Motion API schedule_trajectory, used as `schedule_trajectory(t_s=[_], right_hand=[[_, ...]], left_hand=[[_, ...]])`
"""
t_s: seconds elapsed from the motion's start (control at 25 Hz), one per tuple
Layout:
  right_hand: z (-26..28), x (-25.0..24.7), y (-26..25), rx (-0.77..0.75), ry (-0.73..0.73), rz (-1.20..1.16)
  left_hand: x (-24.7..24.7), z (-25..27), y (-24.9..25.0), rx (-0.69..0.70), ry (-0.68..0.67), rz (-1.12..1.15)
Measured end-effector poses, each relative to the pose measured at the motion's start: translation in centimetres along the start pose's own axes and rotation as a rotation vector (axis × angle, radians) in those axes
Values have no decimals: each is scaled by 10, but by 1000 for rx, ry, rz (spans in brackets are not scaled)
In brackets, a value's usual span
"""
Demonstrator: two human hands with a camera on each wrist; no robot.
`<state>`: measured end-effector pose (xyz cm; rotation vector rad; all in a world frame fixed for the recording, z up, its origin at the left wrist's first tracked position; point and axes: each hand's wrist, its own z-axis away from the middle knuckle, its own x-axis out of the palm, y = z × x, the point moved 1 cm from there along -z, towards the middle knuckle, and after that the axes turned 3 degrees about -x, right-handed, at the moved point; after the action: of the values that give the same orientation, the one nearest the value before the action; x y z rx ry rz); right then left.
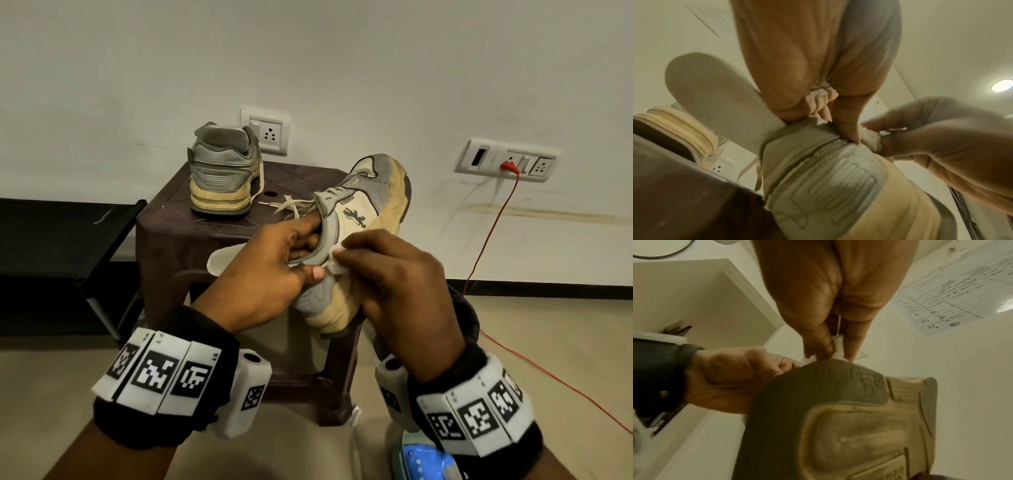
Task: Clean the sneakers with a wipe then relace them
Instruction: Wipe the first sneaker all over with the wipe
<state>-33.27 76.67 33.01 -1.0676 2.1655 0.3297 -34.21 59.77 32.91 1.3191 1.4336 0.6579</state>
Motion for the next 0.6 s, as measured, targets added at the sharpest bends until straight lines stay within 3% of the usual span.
schedule_trajectory(t_s=[0.12, 0.36, 0.6], right_hand=[[-2, 5, -11, -93, 18, 5], [-27, 2, 14, 128, 166, -10], [-17, 5, -6, -143, -17, -33]], left_hand=[[-1, 0, 3, -7, -16, -12], [2, 2, 3, -66, -139, -99], [0, 1, -4, -66, -44, 3]])
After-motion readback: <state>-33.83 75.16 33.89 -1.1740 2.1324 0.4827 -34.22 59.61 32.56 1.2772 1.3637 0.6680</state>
